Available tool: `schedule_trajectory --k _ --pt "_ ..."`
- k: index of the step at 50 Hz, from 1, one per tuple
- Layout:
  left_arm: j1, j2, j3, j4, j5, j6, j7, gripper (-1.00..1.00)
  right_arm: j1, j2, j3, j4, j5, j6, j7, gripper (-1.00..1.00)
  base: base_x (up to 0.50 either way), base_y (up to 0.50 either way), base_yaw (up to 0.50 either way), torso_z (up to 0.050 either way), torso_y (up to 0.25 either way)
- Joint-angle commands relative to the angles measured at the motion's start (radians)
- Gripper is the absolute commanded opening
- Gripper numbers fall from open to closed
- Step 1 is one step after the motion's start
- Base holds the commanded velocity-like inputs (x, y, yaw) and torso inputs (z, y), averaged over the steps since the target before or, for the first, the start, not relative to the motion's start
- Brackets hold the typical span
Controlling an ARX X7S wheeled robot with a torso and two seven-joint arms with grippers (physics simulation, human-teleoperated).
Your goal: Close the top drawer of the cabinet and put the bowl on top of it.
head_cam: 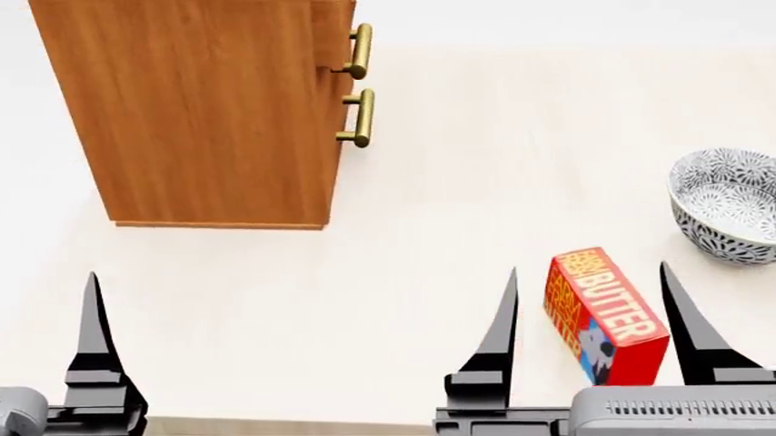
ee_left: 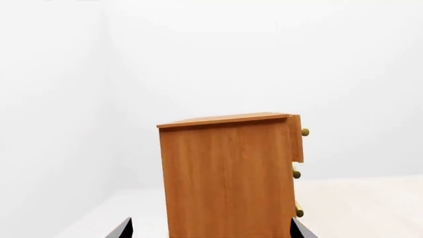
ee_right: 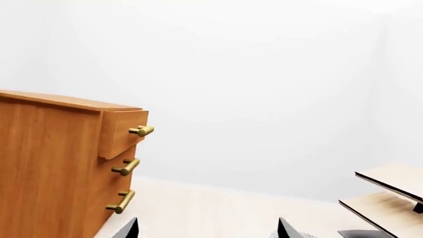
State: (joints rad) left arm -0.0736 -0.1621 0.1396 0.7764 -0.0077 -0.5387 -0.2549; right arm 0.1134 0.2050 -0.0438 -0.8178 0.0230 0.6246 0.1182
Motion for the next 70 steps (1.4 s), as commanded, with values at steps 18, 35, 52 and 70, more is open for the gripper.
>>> schedule_trajectory --k 18,35,52,70 --pt "0.002 -0.020 0.012 0.006 -0.011 0.007 -0.024 1.00 -0.004 0.025 -0.016 -0.004 0.015 -0.003 0.014 1.00 0.04 0.00 0.00 0.000 0.000" --pt "0.004 -0.031 0.025 0.013 -0.012 0.004 -0.038 1.00 -0.013 0.035 -0.016 -0.004 0.029 -0.015 0.020 1.00 0.50 0.00 0.00 0.000 0.000" --pt "0.019 -0.047 0.039 -0.008 -0.021 0.046 -0.058 1.00 -0.025 0.044 -0.019 -0.007 0.033 -0.047 0.033 1.00 0.28 0.00 0.00 0.000 0.000" --pt "0.003 -0.058 0.045 0.015 -0.038 0.012 -0.073 1.00 -0.027 0.057 -0.033 -0.010 0.024 -0.046 0.049 1.00 0.00 -0.11 0.00 0.000 0.000"
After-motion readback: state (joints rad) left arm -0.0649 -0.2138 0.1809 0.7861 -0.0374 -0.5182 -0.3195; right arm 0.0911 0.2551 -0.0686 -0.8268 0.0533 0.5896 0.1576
